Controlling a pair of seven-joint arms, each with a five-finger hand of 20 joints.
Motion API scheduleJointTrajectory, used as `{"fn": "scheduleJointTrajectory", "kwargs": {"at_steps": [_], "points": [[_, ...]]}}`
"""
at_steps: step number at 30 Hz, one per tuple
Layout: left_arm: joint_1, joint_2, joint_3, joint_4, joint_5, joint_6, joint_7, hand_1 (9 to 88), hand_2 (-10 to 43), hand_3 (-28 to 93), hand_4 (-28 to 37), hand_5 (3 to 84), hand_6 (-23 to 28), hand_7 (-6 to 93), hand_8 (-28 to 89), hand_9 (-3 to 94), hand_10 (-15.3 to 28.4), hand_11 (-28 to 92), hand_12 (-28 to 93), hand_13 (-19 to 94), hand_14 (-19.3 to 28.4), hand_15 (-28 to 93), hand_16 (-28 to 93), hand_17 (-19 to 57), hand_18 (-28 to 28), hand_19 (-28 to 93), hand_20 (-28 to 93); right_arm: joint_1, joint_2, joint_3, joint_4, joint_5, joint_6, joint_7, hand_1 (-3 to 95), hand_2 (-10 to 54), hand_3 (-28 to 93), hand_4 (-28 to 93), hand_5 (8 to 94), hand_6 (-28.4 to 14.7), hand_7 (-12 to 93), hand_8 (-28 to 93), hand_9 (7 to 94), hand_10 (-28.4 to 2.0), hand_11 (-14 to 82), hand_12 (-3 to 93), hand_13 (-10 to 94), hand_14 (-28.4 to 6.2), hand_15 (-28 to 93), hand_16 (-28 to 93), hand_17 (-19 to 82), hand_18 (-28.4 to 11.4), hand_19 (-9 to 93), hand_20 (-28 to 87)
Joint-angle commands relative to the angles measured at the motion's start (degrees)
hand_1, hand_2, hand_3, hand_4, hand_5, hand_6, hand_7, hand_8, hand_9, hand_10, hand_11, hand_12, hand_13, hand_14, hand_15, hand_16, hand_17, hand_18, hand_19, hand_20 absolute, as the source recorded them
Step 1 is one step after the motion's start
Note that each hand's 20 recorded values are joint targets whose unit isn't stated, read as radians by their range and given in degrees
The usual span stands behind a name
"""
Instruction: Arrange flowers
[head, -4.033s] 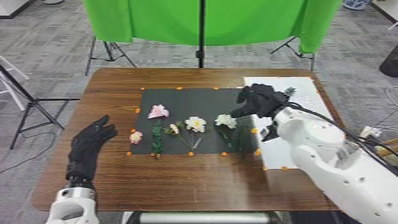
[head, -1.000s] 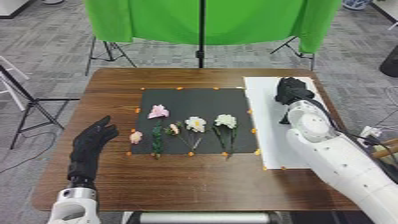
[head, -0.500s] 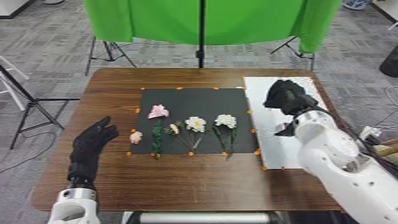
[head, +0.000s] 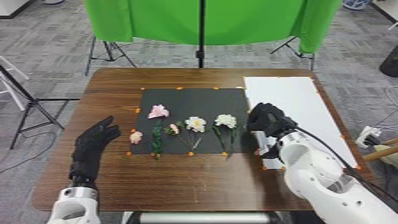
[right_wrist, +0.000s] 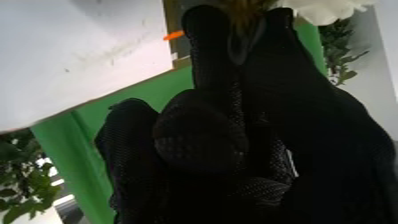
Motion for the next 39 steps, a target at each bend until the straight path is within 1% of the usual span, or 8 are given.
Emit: {"fn": "scheduleJointTrajectory", "kwargs": {"at_steps": [1,8,11,13,20,31,35,39], "points": [[0.4,-0.47,-0.28,0.52,0.31,-1.07,-0.89,26.2,-6.4,66,-24.8,41.9,5.1,11.7,-6,43.0,13.6,22,12,31,18.2,34,-2,1.8,14.4,16,21,-2.6,-0.6,1.1,-1.3,2.1,-1.1,-0.6,57.5,-9.5,56,-22,76.1,-0.2,22,7,85.7,-9.6,12.1,37.8,87,-2.0,64,35,66,-10.0,93,56],[0.4,-0.49,-0.35,0.51,0.44,-1.15,-1.05,26.2,-6.3,66,-24.5,42.0,5.1,11.6,-6,42.9,13.5,22,12,31,18.1,34,-2,1.8,14.4,16,21,-3.2,-1.0,1.3,-2.0,3.1,-1.9,-1.0,54.5,-9.5,54,-21,75.6,-0.6,21,7,82.7,-10.7,18.7,31.6,87,-2.3,63,34,66,-10.0,93,55],[0.2,-0.5,-0.3,0.59,0.54,-1.34,-1.29,26.1,-6.4,67,-24.3,42.1,5.1,11.6,-6,42.8,13.5,22,12,31,18.1,34,-2,1.7,14.4,16,21,-3.3,-1.1,1.5,-2.0,4.2,-2.4,-1.2,44.2,-9.5,65,-24,73.1,-0.1,20,0,80.7,-11.7,25.3,23.2,87,-2.4,63,34,66,-10.2,93,55],[0.1,-0.52,-0.29,0.61,0.73,-1.47,-1.35,26.2,-6.6,67,-24.3,42.1,5.1,11.7,-6,42.8,13.5,22,12,31,18.1,34,-2,1.7,14.4,16,21,-3.5,-1.1,1.9,-1.9,4.0,-2.7,-1.6,39.3,-9.5,68,-25,71.3,0.0,20,-10,80.4,-11.8,25.8,22.4,87,-2.6,63,34,66,-10.6,93,55],[0.4,-0.48,-0.34,0.44,0.81,-1.56,-1.35,26.3,-6.7,67,-24.3,42.1,5.1,11.5,-6,42.7,13.5,22,12,31,18.1,33,-2,1.7,14.4,16,21,-4.7,-1.9,5.1,-2.4,3.6,-2.7,-1.0,32.1,-9.5,64,-24,67.8,-1.0,18,-10,78.9,-13.4,25.7,22.6,87,-3.8,63,34,65,-11.8,93,55],[0.5,-0.35,-0.4,0.33,0.92,-1.71,-0.86,26.4,-6.9,67,-24.0,42.0,5.0,11.6,-6,42.6,13.4,22,12,31,18.2,33,-2,1.7,14.4,16,21,-13.1,-8.4,20.4,-8.1,15.4,9.0,-5.3,21.0,-5.8,65,-15,65.1,-2.7,14,-8,78.1,-15.4,24.8,23.1,82,-7.7,60,33,57,-15.3,93,48],[-0.5,-0.19,-0.11,0.55,0.97,-2.71,-0.13,26.4,-6.9,67,-24.0,42.1,5.0,11.8,-6,42.7,13.4,22,12,31,18.2,34,-2,1.6,14.4,16,21,-19.7,-17.8,32.1,-9.4,35.7,-0.7,-17.9,20.5,-2.8,69,-15,64.6,-2.2,15,-9,72.7,-16.0,22.2,22.5,63,-15.7,48,28,34,-19.4,73,44],[-0.7,0.11,-0.01,0.5,1.05,-3.6,0.27,26.3,-6.9,67,-24.0,42.2,5.0,11.9,-6,42.8,13.4,22,12,31,18.2,34,-2,1.7,14.4,16,21,-21.5,-25.0,34.8,-4.4,53.6,-7.3,-34.4,14.7,-2.1,75,-15,60.8,-0.9,16,-9,62.4,-15.7,13.5,19.1,48,-15.5,20,27,18,-16.6,31,35]]}}
